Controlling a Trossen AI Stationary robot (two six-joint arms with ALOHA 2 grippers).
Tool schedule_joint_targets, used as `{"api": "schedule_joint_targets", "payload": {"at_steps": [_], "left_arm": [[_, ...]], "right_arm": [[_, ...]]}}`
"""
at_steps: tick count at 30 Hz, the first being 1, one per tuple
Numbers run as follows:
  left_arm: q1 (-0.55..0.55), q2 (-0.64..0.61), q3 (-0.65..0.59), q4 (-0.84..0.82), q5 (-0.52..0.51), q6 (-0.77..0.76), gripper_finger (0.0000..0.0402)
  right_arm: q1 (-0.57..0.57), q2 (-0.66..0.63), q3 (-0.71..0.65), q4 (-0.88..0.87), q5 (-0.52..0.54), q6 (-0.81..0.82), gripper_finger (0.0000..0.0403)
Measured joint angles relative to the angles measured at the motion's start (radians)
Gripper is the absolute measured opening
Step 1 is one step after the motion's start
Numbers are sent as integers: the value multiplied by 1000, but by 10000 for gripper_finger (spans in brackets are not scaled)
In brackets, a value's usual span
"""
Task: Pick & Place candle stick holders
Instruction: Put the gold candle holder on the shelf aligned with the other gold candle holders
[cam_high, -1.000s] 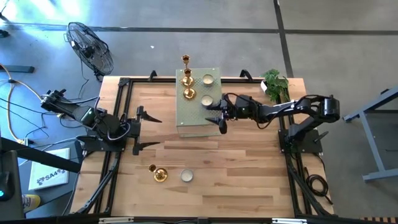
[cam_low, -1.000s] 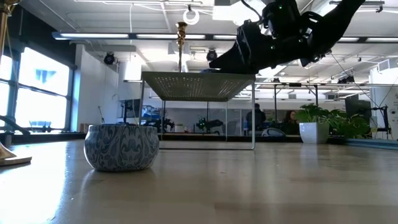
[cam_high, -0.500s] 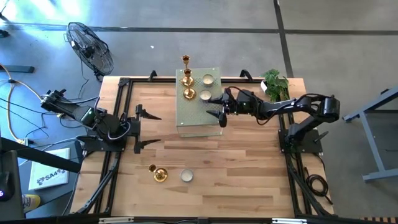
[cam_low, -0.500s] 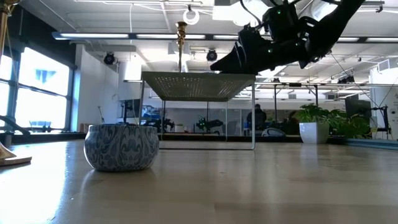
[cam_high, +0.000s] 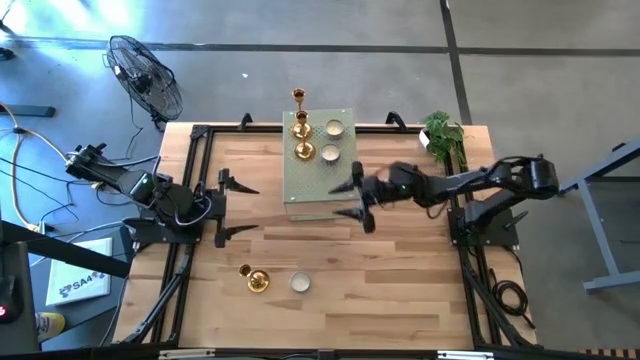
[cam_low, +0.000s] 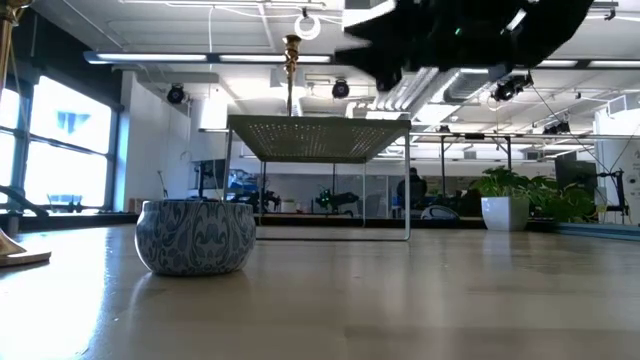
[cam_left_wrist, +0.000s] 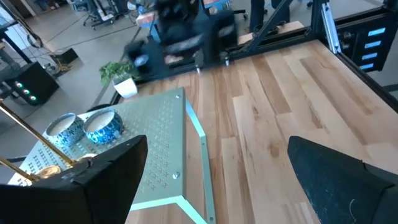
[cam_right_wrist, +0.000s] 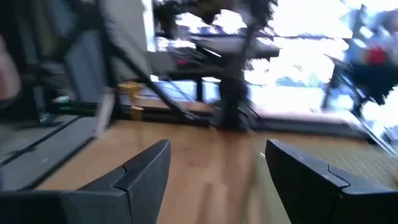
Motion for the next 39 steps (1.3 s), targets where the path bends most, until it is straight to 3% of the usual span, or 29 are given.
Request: {"api": "schedule_joint_targets", "payload": {"at_steps": [5, 11, 14, 25, 30, 34, 39], "left_arm": [[0, 6, 0, -57, 34, -2, 383], [0, 16, 0, -110, 196, -23, 383], [-1, 32, 0, -113, 224, -17, 383], [-1, 59, 0, -158, 446, -295, 383], [-1, 74, 0, -281, 470, -434, 383], [-1, 85, 1, -341, 480, -480, 383], [-1, 121, 1, -391, 567, -497, 383]], "right_arm": [[153, -66, 0, -55, 47, -155, 259], [313, -76, 0, -178, 418, -276, 259], [346, -75, 0, -214, 513, -246, 259], [357, -75, 0, -246, 527, -190, 259], [354, -75, 0, -248, 527, -176, 259], [354, -75, 0, -254, 524, -173, 259], [354, -75, 0, -269, 524, -162, 259]]}}
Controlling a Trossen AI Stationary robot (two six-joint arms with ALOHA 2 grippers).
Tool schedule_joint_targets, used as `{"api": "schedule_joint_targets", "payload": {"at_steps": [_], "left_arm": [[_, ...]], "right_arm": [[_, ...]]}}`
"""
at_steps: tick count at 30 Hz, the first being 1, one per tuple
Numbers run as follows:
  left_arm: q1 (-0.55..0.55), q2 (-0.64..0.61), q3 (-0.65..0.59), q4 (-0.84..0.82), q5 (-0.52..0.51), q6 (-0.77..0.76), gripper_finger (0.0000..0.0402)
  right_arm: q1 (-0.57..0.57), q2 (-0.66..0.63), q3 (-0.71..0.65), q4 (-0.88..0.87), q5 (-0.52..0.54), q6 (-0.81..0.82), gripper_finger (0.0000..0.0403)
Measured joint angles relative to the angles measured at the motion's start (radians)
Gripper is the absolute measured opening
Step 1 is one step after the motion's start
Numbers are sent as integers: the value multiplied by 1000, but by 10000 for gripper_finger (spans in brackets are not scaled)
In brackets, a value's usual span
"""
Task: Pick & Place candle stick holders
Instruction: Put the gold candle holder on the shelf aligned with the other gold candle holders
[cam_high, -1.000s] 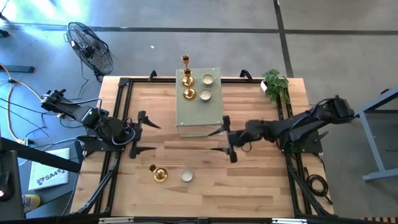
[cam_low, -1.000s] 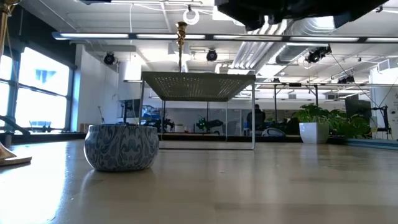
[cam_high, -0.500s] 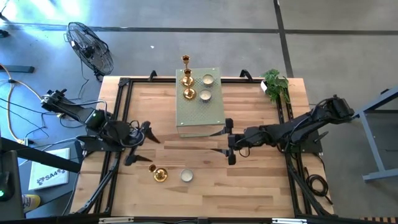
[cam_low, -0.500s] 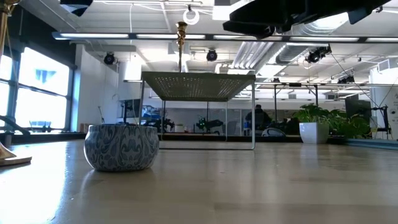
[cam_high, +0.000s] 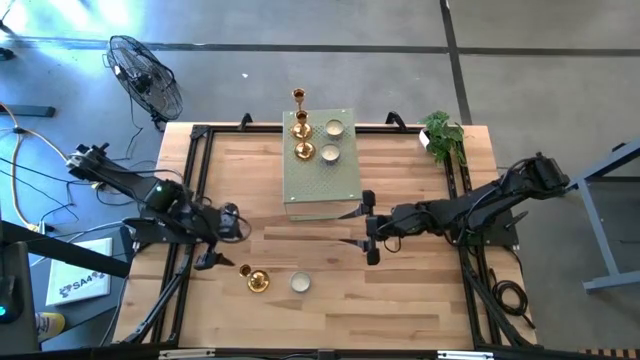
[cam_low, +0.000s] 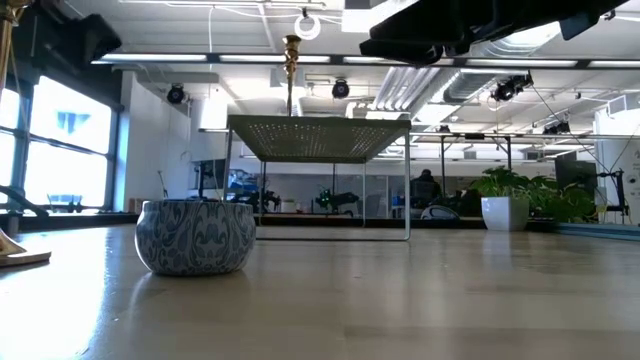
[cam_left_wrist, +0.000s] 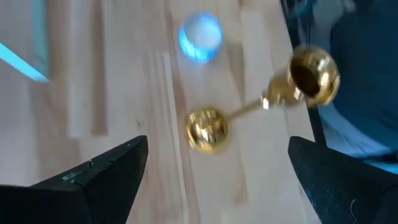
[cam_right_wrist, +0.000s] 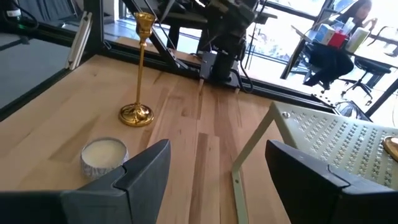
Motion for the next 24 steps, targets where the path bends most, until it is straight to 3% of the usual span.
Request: {"api": "schedule_joint_targets", "payload": {"at_steps": [4, 10, 18, 24], "left_arm": [[0, 42, -46, 19, 70, -24, 383], [0, 117, -114, 126, 54, -23, 383], [0, 210, -137, 272, 139, -101, 383], [0, 261, -137, 300, 89, -102, 383]], "right_arm": [[0, 0, 0, -13, 0, 0, 259], [-1, 0, 0, -17, 0, -2, 259], [-1, 0, 0, -18, 0, -7, 259], [-1, 0, 0, -16, 0, -4, 259]]}}
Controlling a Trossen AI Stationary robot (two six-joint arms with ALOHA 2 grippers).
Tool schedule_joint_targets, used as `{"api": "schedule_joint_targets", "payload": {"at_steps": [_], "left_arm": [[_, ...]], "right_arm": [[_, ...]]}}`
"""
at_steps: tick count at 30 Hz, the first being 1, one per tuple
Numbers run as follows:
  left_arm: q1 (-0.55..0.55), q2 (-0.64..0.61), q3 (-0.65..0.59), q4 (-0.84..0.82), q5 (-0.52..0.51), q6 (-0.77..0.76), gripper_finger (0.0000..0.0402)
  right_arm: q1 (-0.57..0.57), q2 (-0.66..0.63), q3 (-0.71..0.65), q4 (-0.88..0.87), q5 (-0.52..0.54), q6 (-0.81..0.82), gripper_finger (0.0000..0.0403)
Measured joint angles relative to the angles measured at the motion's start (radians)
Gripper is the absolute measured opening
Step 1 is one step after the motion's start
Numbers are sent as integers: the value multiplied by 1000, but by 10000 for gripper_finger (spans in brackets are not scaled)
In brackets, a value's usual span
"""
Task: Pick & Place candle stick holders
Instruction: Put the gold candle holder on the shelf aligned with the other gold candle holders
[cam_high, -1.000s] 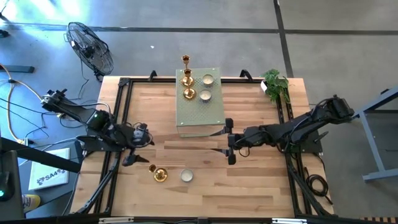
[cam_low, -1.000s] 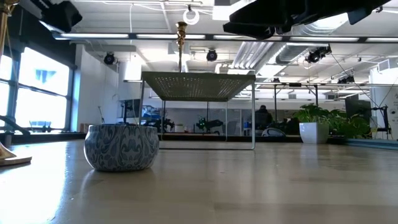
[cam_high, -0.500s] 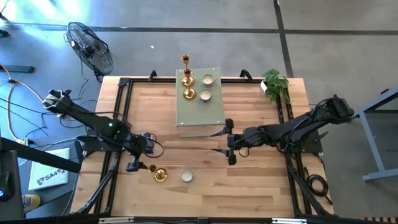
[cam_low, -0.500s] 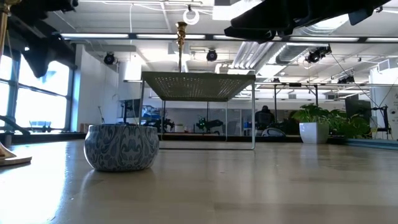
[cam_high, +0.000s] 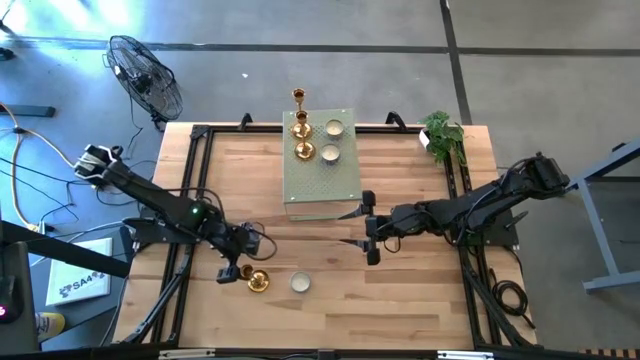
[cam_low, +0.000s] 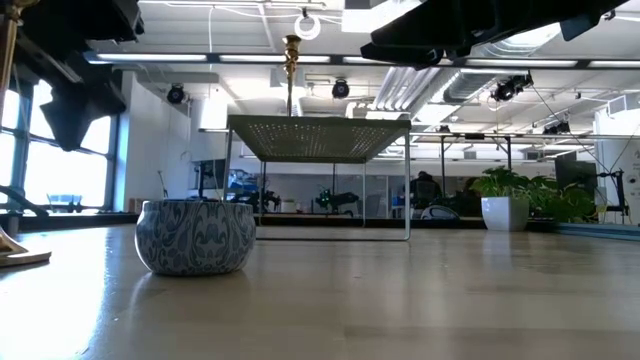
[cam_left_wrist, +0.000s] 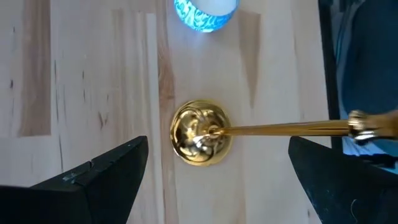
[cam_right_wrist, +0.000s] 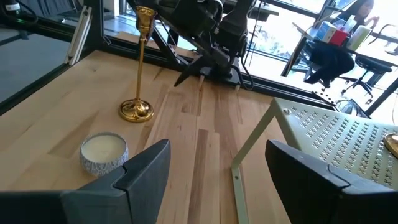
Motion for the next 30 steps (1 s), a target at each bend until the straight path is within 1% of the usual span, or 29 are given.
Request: {"api": "schedule_joint_targets", "payload": {"at_steps": [10, 18, 21, 30], "left_arm": [[0, 68, -1, 28, -4, 9, 383], [0, 69, -1, 103, 30, 43, 383], [0, 68, 0, 107, 42, 53, 383], [0, 68, 0, 111, 9, 90, 383]], "right_arm": [[-1, 0, 0, -3, 0, -3, 259], [-2, 0, 0, -16, 3, 4, 259], [-2, 0, 0, -19, 3, 4, 259], [-2, 0, 0, -27, 3, 4, 259]]}}
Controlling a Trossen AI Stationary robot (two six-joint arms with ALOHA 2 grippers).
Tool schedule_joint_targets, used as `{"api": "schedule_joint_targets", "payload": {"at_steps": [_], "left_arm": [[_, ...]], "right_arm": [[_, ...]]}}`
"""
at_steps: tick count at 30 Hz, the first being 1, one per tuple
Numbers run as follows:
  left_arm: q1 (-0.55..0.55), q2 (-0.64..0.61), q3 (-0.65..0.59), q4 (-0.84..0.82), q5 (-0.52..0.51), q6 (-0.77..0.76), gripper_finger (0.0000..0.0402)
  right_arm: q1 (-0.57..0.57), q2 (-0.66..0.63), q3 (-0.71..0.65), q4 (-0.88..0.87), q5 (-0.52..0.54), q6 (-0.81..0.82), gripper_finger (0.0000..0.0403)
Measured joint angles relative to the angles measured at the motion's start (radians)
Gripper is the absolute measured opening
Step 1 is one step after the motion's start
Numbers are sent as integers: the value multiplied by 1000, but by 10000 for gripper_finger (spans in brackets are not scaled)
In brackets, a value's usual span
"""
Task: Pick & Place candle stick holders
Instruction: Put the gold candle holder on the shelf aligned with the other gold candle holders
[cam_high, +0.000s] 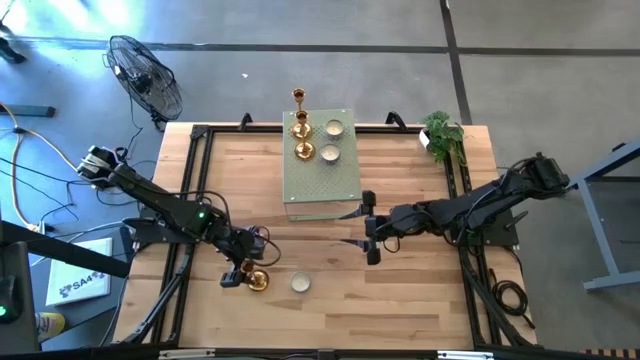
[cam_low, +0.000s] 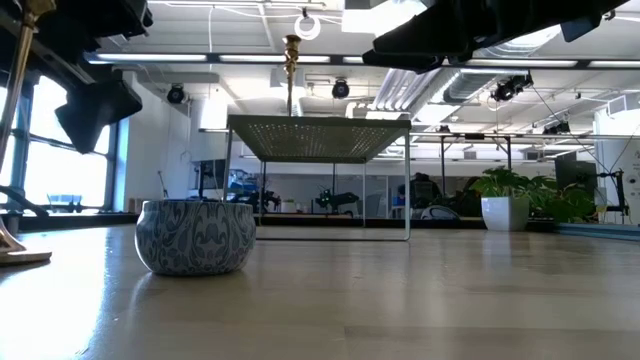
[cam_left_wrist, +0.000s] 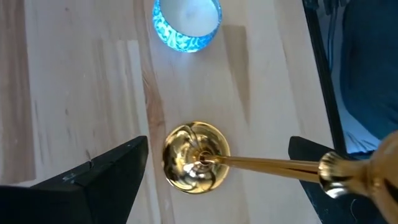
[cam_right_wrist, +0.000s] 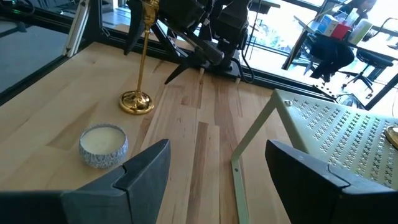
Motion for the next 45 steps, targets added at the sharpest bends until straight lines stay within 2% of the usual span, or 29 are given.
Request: {"api": "schedule_joint_targets", "payload": {"at_steps": [4, 10, 16, 24, 29, 33, 38, 42, 45], "left_arm": [[0, 0, 0, 1, -14, 24, 368], [0, 0, 0, 1, -12, 24, 295], [0, 0, 0, 1, -11, 46, 190], [0, -2, 1, 9, -6, 112, 19], [0, -1, 2, 22, -34, 121, 22], [0, -1, 1, 29, -83, 127, 9], [0, -1, 8, 57, -117, 184, 8], [0, -1, 57, 25, -163, 227, 7], [1, 0, 124, -61, -205, 270, 7]], "right_arm": [[0, 0, 0, -3, 0, 0, 259], [0, 0, 0, -3, 0, 0, 259], [0, 0, 0, -3, 0, 0, 259], [0, 0, 0, -3, 0, 0, 259], [0, 0, 0, -3, 0, 0, 259], [0, 0, 0, -3, 0, 0, 259], [0, 0, 0, -3, 0, 0, 259], [0, 0, 0, -3, -7, 0, 259], [0, 0, 0, -3, -7, 14, 259]]}}
